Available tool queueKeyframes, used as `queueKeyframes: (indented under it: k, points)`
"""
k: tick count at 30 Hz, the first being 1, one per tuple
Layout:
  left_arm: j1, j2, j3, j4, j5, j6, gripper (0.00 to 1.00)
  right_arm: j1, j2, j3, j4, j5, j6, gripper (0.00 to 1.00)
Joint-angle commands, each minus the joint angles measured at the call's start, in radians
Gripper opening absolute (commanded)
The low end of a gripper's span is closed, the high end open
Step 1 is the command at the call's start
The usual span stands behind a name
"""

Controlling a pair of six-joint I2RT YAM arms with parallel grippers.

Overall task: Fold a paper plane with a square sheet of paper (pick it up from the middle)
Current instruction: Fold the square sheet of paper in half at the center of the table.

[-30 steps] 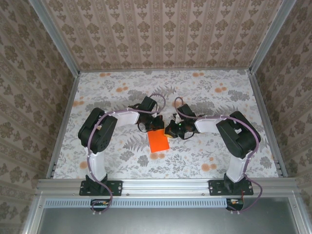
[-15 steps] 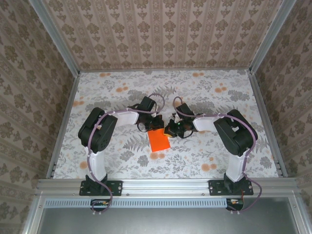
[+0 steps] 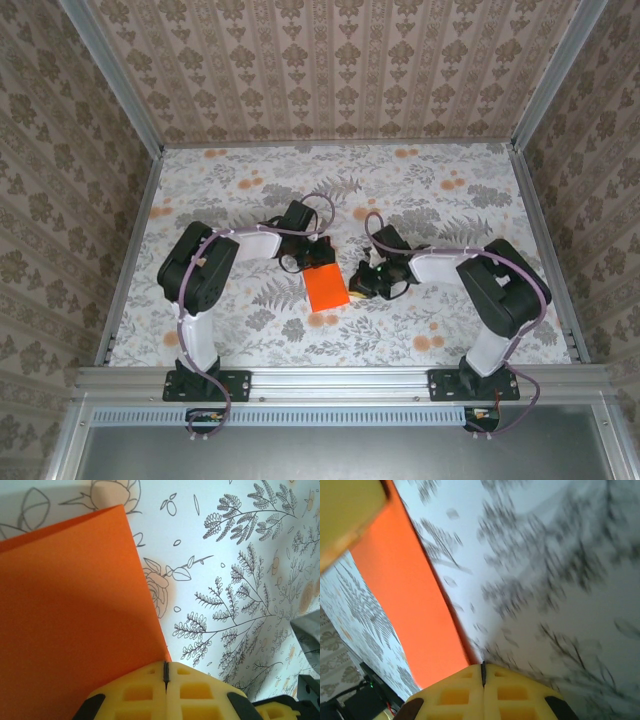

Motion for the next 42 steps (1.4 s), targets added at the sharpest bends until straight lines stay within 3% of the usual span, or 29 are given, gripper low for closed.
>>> queueKeyframes:
  k: [1, 9, 21, 32, 42]
  points:
    - [0.02, 0.03, -0.049, -0.116, -0.093, -0.006, 0.0, 0.023, -0.037, -0.058, -0.133, -0.008, -0.025, 0.0]
    - [0.014, 0.027, -0.049, -0.107, -0.08, -0.002, 0.0, 0.025, -0.17, 0.007, -0.168, 0.06, -0.053, 0.0]
    - [0.007, 0.039, -0.036, -0.127, -0.081, -0.015, 0.0, 0.026, 0.171, 0.301, -0.067, 0.014, -0.034, 0.0]
    - [0.006, 0.05, -0.028, -0.141, -0.101, -0.036, 0.0, 0.03, 0.183, 0.186, -0.053, 0.007, -0.029, 0.0]
    - [0.014, 0.049, -0.031, -0.154, -0.112, -0.036, 0.0, 0.046, 0.015, -0.017, -0.137, -0.008, -0.059, 0.0]
